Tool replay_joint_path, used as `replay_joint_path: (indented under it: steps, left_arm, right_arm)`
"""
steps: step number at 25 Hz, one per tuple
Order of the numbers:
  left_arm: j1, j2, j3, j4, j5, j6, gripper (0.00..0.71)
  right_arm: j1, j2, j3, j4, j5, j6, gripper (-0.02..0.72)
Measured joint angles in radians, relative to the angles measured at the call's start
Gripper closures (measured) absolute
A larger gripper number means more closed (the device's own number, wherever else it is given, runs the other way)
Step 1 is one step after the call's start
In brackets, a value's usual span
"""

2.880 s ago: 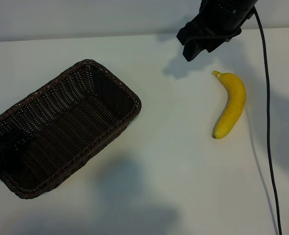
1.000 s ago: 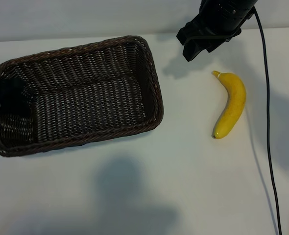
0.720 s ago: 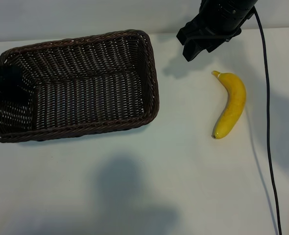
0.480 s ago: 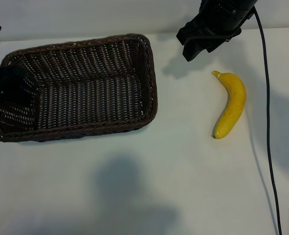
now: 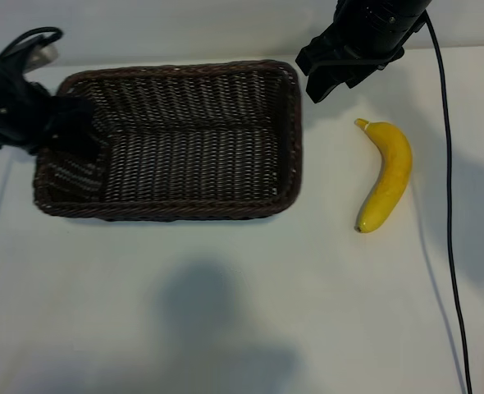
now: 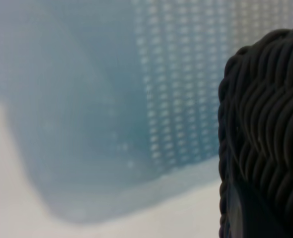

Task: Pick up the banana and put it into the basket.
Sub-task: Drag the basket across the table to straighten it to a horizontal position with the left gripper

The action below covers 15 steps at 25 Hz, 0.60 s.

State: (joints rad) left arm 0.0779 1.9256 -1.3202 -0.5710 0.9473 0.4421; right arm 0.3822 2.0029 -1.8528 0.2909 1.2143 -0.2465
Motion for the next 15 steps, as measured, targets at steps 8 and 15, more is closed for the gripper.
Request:
replay_joint_path:
  steps: [8,15]
  left_arm:
    - [-0.094,0.116,-0.075,0.062,-0.009,-0.071,0.546]
    - [-0.121,0.132,-0.081,0.126,-0.06,-0.154,0.546]
  right_arm:
    - [0.0,0.0,0.0,0.0,0.0,0.0,0.164]
    - [0.0,0.0,0.0,0.0,0.0,0.0,0.164]
